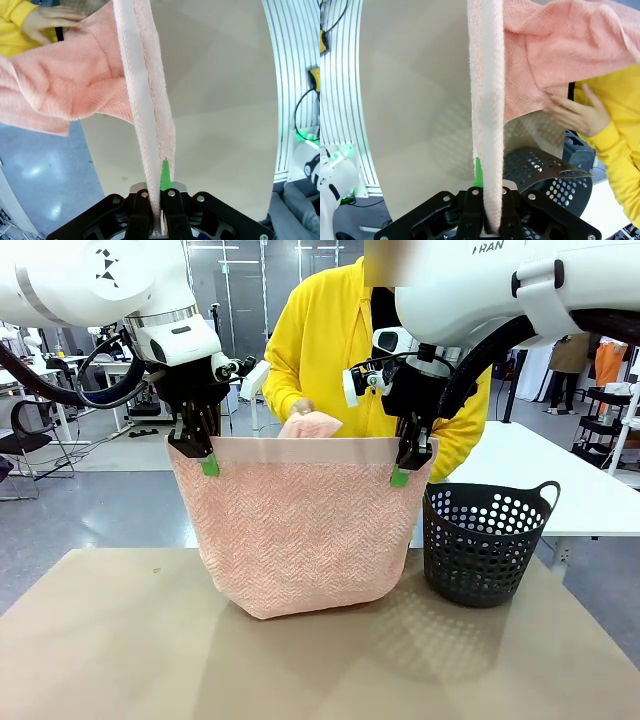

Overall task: Fold the towel.
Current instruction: Release the end of the 100 cm Hotel Towel you were holding and grab the top end of the folded side.

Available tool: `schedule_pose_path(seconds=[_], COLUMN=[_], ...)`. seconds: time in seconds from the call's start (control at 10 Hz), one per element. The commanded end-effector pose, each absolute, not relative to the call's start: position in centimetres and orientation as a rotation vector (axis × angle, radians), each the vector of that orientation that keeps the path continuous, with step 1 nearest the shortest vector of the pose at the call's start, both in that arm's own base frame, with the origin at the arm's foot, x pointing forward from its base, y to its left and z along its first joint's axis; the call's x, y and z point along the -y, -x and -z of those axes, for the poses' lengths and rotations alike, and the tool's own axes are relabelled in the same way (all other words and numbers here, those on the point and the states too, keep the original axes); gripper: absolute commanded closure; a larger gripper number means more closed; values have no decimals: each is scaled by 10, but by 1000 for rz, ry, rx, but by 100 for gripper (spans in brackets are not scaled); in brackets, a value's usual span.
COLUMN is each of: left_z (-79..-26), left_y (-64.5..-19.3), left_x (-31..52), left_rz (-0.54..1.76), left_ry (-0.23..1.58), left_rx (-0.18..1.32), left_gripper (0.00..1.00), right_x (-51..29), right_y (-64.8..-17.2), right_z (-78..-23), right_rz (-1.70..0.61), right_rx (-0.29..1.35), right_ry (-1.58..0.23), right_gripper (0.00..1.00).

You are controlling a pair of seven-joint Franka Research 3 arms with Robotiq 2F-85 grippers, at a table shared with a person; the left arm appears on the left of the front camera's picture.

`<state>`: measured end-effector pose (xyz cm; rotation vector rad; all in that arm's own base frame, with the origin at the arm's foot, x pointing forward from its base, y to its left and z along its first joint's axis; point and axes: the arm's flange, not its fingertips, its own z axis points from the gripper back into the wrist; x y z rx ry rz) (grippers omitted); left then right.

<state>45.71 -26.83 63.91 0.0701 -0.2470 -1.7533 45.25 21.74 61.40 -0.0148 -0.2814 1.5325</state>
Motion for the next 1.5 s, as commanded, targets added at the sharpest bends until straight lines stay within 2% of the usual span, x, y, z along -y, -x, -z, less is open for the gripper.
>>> schedule_pose_path(seconds=[0.0,1.4], left_z=[-639,-639], left_y=[-457,-457], left_x=[268,268], left_rz=[1754,1754], left_ry=[-73,-73], left_rx=[245,245], left_gripper=[100,100], right_x=[-217,-217], right_y=[-452,-452], right_z=[-615,-615], right_rz=[-1534,-1534], right_rx=[281,281], right_ry=[16,16], right_gripper=[100,100])
